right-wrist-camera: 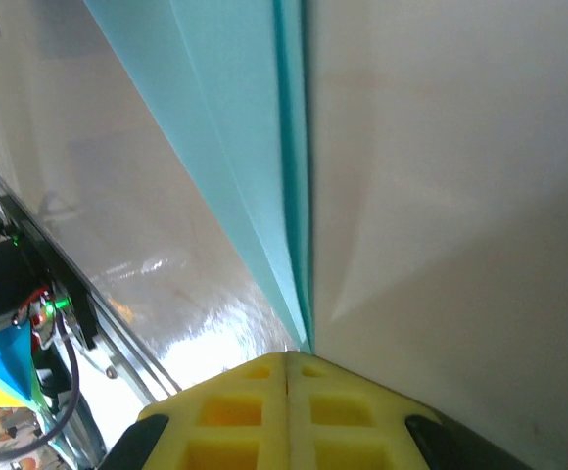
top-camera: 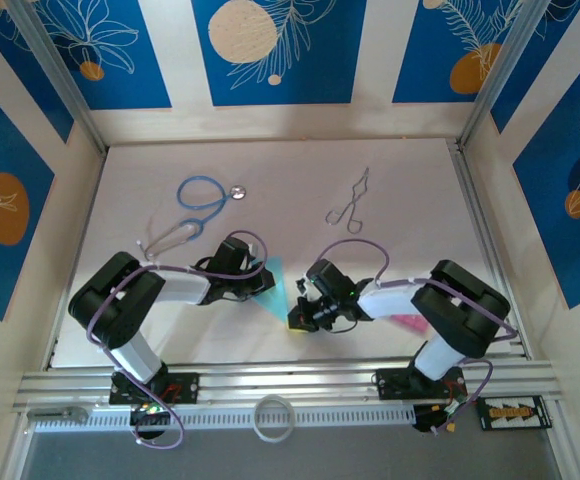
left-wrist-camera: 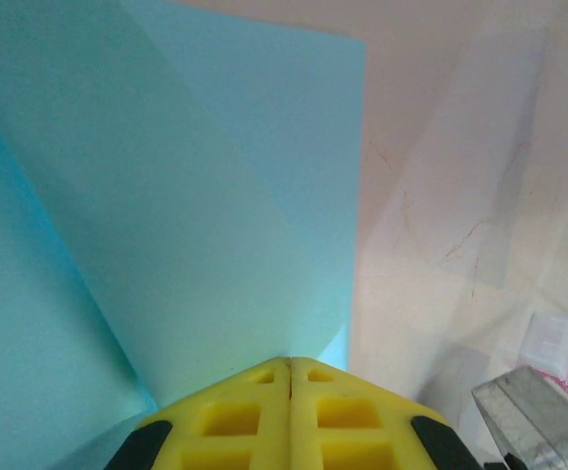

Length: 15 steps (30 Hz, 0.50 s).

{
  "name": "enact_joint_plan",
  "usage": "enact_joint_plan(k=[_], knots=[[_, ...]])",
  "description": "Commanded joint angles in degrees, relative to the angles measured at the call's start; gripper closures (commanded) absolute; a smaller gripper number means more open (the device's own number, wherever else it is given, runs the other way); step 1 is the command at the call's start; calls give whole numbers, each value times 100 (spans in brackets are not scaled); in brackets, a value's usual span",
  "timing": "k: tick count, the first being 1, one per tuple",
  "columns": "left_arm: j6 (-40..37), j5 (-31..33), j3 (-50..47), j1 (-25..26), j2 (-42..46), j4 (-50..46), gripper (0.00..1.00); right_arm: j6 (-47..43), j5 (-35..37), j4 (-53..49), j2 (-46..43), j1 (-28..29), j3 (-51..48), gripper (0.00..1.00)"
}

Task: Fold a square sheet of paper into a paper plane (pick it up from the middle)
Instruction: Fourth fold the wing at the center of the table.

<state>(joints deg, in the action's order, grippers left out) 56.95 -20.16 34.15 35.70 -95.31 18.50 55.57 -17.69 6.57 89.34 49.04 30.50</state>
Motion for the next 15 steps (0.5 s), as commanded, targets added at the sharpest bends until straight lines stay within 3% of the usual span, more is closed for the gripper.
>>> enact_joint_plan(k=[1, 7, 15], knots=[[9, 358, -190, -76, -15, -418, 100, -93, 134, -918, -456, 14, 17, 96], [7, 355, -214, -80, -7, -397, 100, -138, 204, -652, -920, -254, 359, 96], [21, 335, -216, -78, -12, -356, 100, -30, -34, -414, 432, -377, 1362, 95]])
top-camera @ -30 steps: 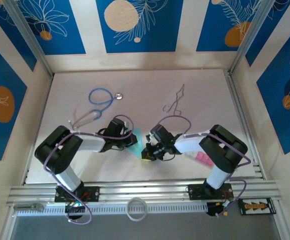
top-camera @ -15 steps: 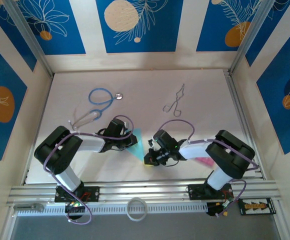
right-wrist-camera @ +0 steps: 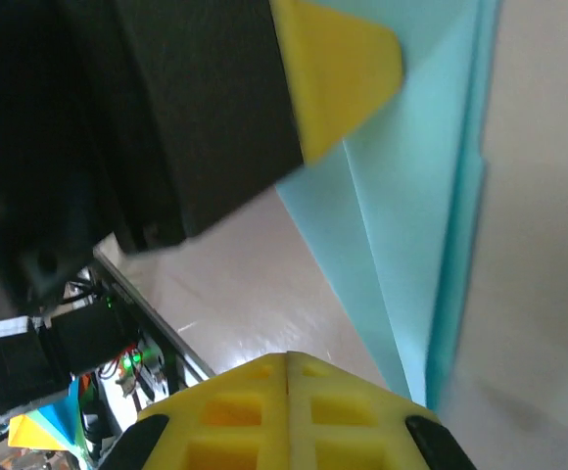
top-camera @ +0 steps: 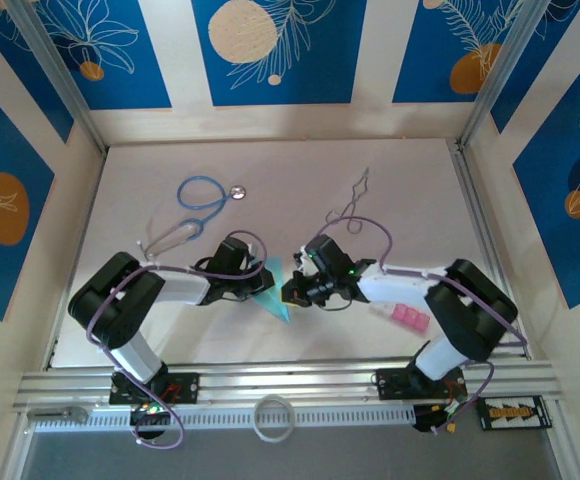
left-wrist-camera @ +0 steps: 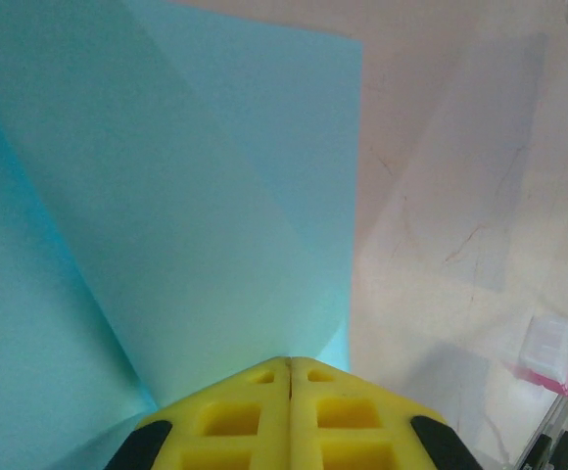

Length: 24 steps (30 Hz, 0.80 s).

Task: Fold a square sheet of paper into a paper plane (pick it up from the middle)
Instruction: Fourth fold the wing at the center of the table.

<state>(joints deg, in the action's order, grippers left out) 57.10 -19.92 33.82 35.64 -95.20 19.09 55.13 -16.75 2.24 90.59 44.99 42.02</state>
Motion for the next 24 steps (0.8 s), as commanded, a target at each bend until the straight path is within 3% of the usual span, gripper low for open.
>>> enact_joint_plan(k=[1, 10, 13, 24], knots=[[3, 314, -183, -73, -22, -416, 100, 59, -91, 51, 427, 32, 259, 95], [16, 296, -183, -72, -39, -371, 100, -57, -122, 108, 992, 7, 101, 95], [-17, 254, -150, -78, -32, -347, 100, -75, 9, -315, 1166, 35, 47, 96], [-467, 140, 166, -103, 544, -714, 97, -345, -21, -338, 1060, -107, -244, 98]])
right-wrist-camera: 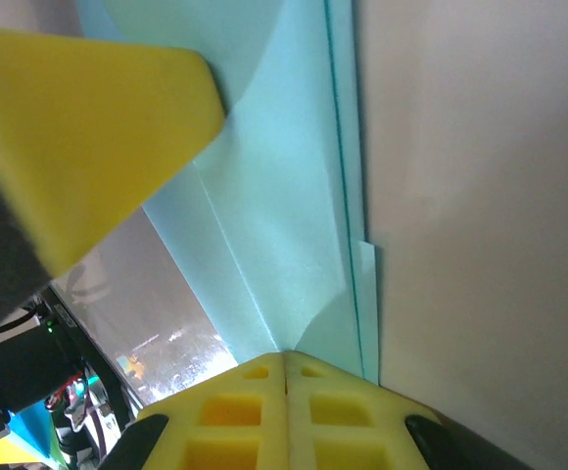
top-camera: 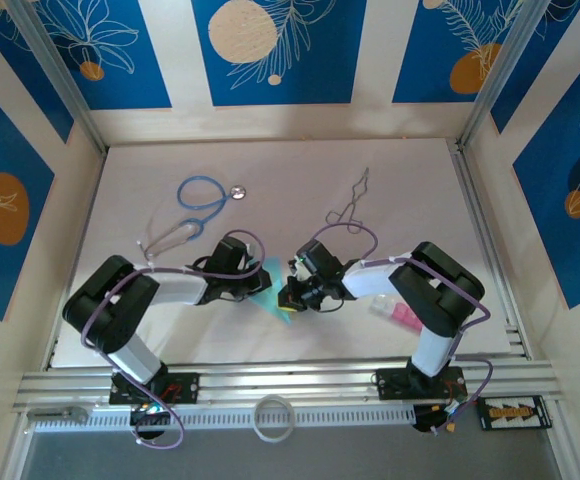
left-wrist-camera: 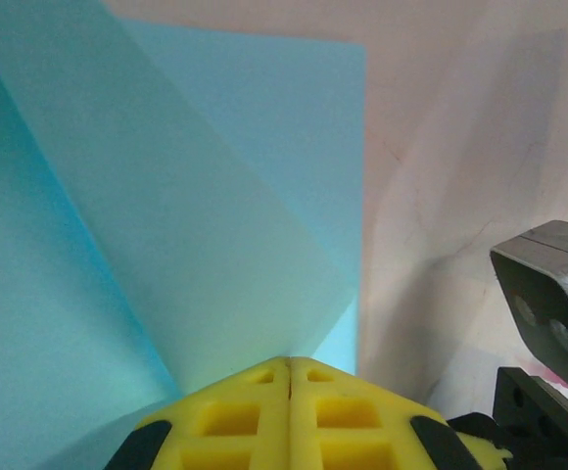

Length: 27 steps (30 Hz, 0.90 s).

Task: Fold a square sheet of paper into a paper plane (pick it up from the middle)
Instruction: Fourth fold the wing at the center of the table.

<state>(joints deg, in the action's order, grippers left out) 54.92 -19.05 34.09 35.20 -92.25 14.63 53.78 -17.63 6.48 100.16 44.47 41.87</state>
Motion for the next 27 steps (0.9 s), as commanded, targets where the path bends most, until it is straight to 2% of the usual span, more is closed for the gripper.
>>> enact_joint_plan(k=[1, 6, 11, 15, 18, 22, 27], knots=[[-265, 28, 119, -49, 321, -261, 96, -255, 36, -774, 111, -86, -197, 98], [-249, -319, -19, -6, 507, -176, 97, -443, -207, -698, 290, -231, -67, 99], [-266, -730, 38, 68, 178, -213, 99, -487, -311, -709, 408, -267, 17, 100], [-219, -803, 2, 77, -144, 10, 99, -447, -277, -727, 402, -270, -15, 100], [-223, -543, -46, 46, -270, -40, 99, -450, -226, -779, 399, -267, -46, 100], [-240, -332, -143, -239, -401, -44, 100, -483, -106, -1013, 417, -238, -38, 100], [-399, -355, -48, -717, -537, -71, 100, -477, -13, -1082, 401, -180, -73, 100]])
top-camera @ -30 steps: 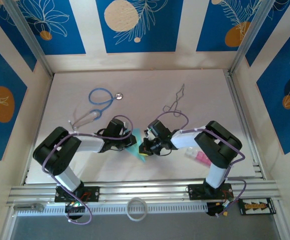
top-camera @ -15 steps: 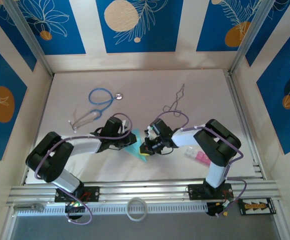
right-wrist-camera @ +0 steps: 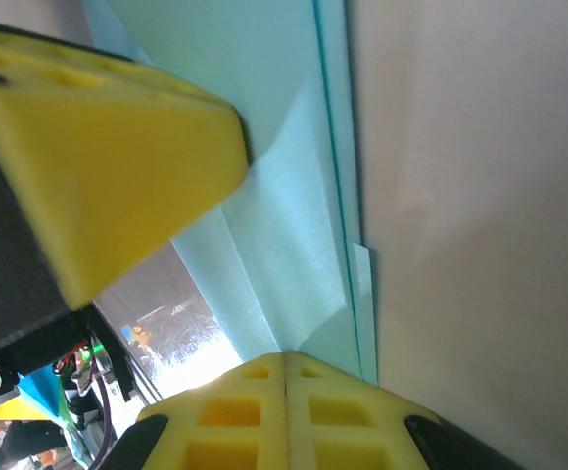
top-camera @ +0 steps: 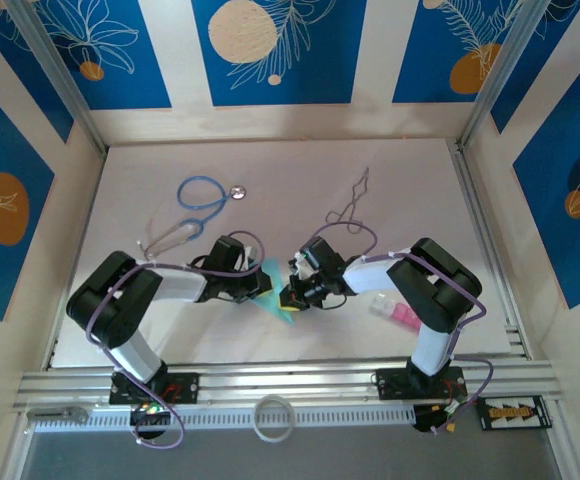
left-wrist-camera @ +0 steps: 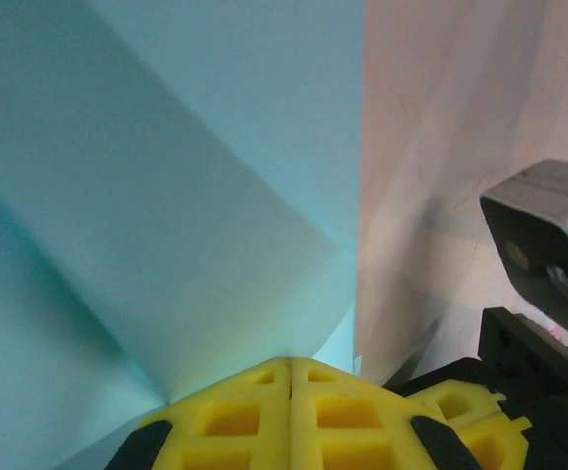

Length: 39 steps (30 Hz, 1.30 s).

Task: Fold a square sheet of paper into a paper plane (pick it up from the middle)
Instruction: Fourth fold the wing at the center of the table.

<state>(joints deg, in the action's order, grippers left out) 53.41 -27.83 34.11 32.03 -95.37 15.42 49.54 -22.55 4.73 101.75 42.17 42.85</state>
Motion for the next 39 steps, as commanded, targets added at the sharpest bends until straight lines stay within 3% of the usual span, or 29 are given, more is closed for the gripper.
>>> enact_joint_plan(k=[1, 17, 27, 31, 39], knots=[[-291, 492, -29, -482, -252, -144, 100, -41, 479, -903, 250, 54, -180, 100], [-1068, 532, 954, -1418, -677, -896, 100, 24, 585, -930, 169, 80, -225, 100], [-1288, 743, 1684, -1437, -722, -1477, 100, 82, 698, -928, 99, 85, -229, 100], [-1220, 670, 1550, -1396, -317, -1389, 99, 170, 791, -930, 59, 89, -232, 100], [-1086, 380, 1173, -715, 357, -1163, 97, 284, 1010, -1001, -45, 89, -144, 100]])
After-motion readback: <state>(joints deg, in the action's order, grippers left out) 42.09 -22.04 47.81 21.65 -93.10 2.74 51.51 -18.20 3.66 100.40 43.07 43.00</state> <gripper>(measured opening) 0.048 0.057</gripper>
